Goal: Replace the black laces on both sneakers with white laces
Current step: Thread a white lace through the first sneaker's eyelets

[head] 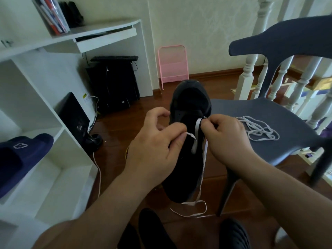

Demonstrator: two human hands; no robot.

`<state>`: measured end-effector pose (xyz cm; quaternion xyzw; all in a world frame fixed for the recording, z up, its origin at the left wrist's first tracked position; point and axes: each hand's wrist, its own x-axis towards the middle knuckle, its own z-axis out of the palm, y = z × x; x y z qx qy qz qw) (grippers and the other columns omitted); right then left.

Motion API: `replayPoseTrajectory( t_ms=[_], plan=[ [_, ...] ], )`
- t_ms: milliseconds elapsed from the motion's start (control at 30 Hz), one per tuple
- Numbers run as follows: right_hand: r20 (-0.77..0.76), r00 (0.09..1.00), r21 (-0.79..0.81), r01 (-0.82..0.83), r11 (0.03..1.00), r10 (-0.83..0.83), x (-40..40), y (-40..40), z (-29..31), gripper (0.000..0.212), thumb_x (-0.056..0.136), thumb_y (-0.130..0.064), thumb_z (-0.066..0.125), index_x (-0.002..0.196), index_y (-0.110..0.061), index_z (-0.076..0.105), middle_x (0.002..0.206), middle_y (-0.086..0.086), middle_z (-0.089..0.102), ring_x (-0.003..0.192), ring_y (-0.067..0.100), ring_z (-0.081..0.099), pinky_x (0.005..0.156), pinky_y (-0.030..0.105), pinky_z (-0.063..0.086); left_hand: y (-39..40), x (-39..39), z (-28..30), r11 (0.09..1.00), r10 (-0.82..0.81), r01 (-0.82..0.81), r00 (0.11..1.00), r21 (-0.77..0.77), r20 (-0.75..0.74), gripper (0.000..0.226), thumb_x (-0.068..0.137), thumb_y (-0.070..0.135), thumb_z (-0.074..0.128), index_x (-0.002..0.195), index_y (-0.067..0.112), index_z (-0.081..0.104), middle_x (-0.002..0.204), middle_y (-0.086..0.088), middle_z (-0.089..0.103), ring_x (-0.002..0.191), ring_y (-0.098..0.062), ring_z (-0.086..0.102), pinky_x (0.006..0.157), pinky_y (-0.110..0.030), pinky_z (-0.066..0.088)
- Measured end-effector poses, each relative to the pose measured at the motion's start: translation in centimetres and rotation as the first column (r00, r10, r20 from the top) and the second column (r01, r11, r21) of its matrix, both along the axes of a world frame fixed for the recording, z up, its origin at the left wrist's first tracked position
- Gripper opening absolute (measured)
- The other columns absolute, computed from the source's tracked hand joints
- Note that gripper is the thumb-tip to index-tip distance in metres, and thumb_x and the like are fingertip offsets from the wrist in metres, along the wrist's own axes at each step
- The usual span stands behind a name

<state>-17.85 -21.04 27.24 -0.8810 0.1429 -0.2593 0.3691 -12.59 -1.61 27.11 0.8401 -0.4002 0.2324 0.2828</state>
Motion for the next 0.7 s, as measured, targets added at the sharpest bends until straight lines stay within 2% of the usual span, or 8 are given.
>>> replayPoseTrajectory(
  t_ms=[100, 233, 333, 433, 500, 567, 633, 700],
  plan=[
    [0.007, 1.0, 0.005, -0.028, 1.0, 0.028, -0.1, 0.2, 0.0, 0.047, 0.101, -0.031, 0.052, 0.064, -0.005, 0.04, 0.051, 0.0, 0.035, 0.05, 0.019, 0.035, 0.057, 0.033, 0.026, -0.1, 0.4, -0.4, 0.99, 0.096, -0.1, 0.994, 0.096, 0.044, 0.025, 0.106, 0.048, 0.051, 0.117, 0.037, 0.069, 0.142, 0.003, 0.05, 0.095, -0.012, 0.06, 0.061, -0.027, 0.051],
    [-0.014, 0.997, 0.027, -0.074, 0.997, 0.075, -0.3, 0.6, -0.3, 0.047, 0.101, -0.031, 0.053, 0.06, -0.013, 0.036, 0.051, -0.002, 0.036, 0.054, 0.021, 0.04, 0.06, 0.033, 0.026, -0.1, 2.0, -0.6, 0.994, 0.107, -0.106, 0.992, -0.023, 0.062, 0.025, 0.106, 0.04, 0.056, 0.117, 0.027, 0.075, 0.11, 0.006, 0.073, 0.091, -0.015, 0.07, 0.068, -0.038, 0.059],
    [-0.057, 0.994, 0.013, -0.094, 0.995, 0.095, 0.0, 0.2, -0.6, 0.047, 0.099, -0.032, 0.054, 0.06, -0.013, 0.039, 0.05, -0.003, 0.038, 0.052, 0.018, 0.039, 0.059, 0.033, 0.029, 0.2, 2.4, -0.2, 0.991, 0.106, -0.096, 0.989, -0.095, 0.104, 0.015, 0.101, 0.025, 0.07, 0.11, 0.019, 0.08, 0.099, 0.004, 0.079, 0.089, -0.013, 0.073, 0.073, -0.033, 0.059],
    [-0.112, 0.984, 0.002, -0.142, 0.99, 0.141, 0.1, -0.4, -0.8, 0.049, 0.1, -0.039, 0.062, 0.06, -0.012, 0.051, 0.05, -0.007, 0.045, 0.049, 0.01, 0.042, 0.053, 0.028, 0.037, 0.3, 2.4, 0.0, 0.989, 0.118, -0.111, 0.99, -0.094, 0.073, 0.014, 0.098, 0.023, 0.074, 0.108, 0.019, 0.083, 0.099, 0.005, 0.081, 0.088, -0.011, 0.075, 0.074, -0.031, 0.061],
    [-0.056, 0.99, -0.099, -0.132, 0.986, 0.127, 0.2, -0.4, -0.8, 0.034, 0.095, -0.043, 0.07, 0.07, -0.021, 0.062, 0.064, -0.013, 0.055, 0.062, 0.005, 0.052, 0.057, 0.016, 0.036, 0.2, 2.5, -0.1, 0.987, 0.141, -0.139, 0.99, -0.074, 0.012, 0.015, 0.1, 0.027, 0.072, 0.109, 0.023, 0.083, 0.097, 0.009, 0.081, 0.086, -0.01, 0.075, 0.074, -0.034, 0.062],
    [0.09, 0.99, -0.266, -0.08, 0.961, 0.107, 0.3, 0.2, -0.6, 0.015, 0.092, -0.039, 0.074, 0.09, -0.025, 0.069, 0.085, -0.015, 0.057, 0.074, 0.004, 0.051, 0.067, 0.013, 0.036, -0.1, 2.7, -0.3, 0.985, 0.167, -0.169, 0.985, -0.038, -0.041, 0.018, 0.101, 0.033, 0.068, 0.109, 0.029, 0.083, 0.095, 0.013, 0.08, 0.084, -0.007, 0.073, 0.072, -0.036, 0.062],
    [0.154, 0.971, -0.344, -0.123, 0.931, 0.185, 0.7, 1.2, -0.5, 0.013, 0.095, -0.032, 0.071, 0.103, -0.023, 0.073, 0.095, -0.013, 0.061, 0.084, 0.002, 0.052, 0.076, 0.01, 0.037, -0.5, 2.7, -0.5, 0.985, 0.172, -0.172, 0.984, -0.004, -0.048, 0.019, 0.101, 0.035, 0.066, 0.11, 0.032, 0.082, 0.096, 0.013, 0.08, 0.084, -0.008, 0.073, 0.071, -0.037, 0.061],
    [0.128, 0.961, -0.343, -0.191, 0.92, 0.247, 1.4, 2.0, -0.9, 0.016, 0.097, -0.029, 0.069, 0.11, -0.021, 0.075, 0.103, -0.01, 0.066, 0.094, 0.005, 0.057, 0.086, 0.013, 0.04, -1.0, 2.4, -0.7, 0.989, 0.147, -0.145, 0.988, 0.037, -0.046, 0.023, 0.102, 0.037, 0.062, 0.114, 0.032, 0.08, 0.099, 0.011, 0.08, 0.086, -0.011, 0.074, 0.072, -0.038, 0.061]
  ],
)
